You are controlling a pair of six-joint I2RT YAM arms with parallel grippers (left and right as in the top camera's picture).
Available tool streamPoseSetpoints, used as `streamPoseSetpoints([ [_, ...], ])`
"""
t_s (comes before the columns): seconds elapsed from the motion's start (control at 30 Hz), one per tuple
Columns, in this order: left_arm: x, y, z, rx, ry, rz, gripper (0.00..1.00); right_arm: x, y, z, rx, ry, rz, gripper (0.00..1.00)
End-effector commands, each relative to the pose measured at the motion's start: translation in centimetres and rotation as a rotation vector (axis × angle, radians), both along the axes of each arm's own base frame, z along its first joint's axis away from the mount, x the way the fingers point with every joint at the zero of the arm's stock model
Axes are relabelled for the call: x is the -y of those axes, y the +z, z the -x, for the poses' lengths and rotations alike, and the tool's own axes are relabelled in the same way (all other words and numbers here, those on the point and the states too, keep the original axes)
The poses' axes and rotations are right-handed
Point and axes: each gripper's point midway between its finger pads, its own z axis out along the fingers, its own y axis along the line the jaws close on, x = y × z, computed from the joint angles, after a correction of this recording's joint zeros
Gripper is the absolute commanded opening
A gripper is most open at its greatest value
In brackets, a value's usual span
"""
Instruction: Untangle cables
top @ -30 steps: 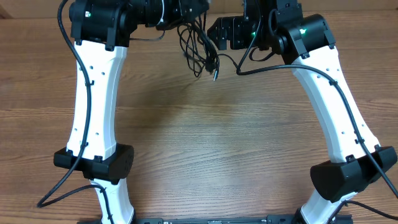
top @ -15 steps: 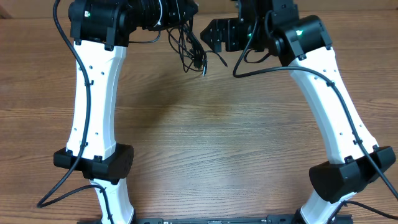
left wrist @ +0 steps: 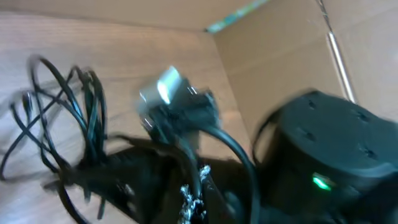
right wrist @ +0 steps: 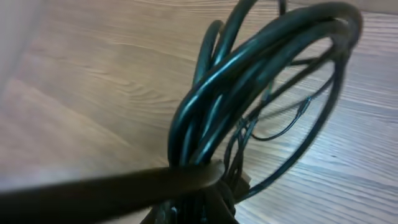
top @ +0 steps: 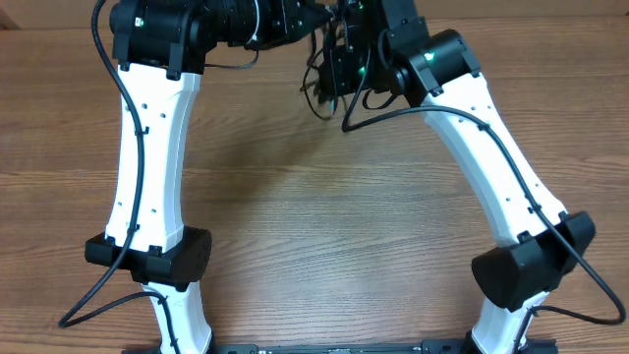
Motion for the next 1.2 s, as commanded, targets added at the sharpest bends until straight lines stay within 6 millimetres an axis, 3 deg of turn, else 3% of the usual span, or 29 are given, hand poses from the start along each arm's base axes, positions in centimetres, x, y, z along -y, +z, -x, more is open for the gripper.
streamPoseSetpoints([
  [0.0, -0.2, 3.5, 3.7, -0.045, -0.172, 0.181, 0.04, 3.8, -1.1, -2.3, 0.044, -0.143, 0.132, 0.04],
  [0.13, -3.9, 5.8, 5.8, -0.069, -0.230, 0.303, 0.04, 9.7, -1.3, -4.5, 0.057, -0.280, 0.205, 0.04],
  [0.27, -9.3, 5.8, 4.9, -0.078, -0.084, 0.302, 0.04, 16.5, -1.6, -5.9, 0.033, -0.393, 0.229, 0.04],
  [0.33, -11.6, 5.4, 4.4, -0.093, -0.011, 0.293, 0.04, 18.6, -1.8, -5.9, -0.001, -0.416, 0.198, 0.04],
  [0.43, -13.0, 4.2, 3.5, -0.102, 0.068, 0.237, 0.04, 16.9, -1.7, -5.2, -0.057, -0.329, 0.060, 0.04],
  [0.63, -10.5, 2.1, 3.0, -0.065, 0.070, 0.081, 0.04, 12.0, -1.6, -3.7, -0.092, -0.211, -0.006, 0.04],
  [0.83, -9.8, 0.3, 2.2, -0.050, 0.125, -0.059, 0.04, 5.7, -2.6, 0.1, -0.153, -0.072, 0.033, 0.04],
  [0.9, -9.8, 0.3, 2.2, -0.039, 0.119, -0.066, 0.04, 4.9, -3.1, 1.1, -0.163, -0.063, 0.083, 1.00],
  [0.97, -9.8, 0.3, 2.2, -0.040, 0.119, -0.066, 0.04, 5.8, -4.1, 1.8, -0.170, -0.098, 0.198, 1.00],
  [1.17, -9.8, 0.2, 2.3, -0.036, 0.111, -0.074, 0.04, 11.0, -6.6, 3.7, -0.265, -0.210, 0.471, 1.00],
])
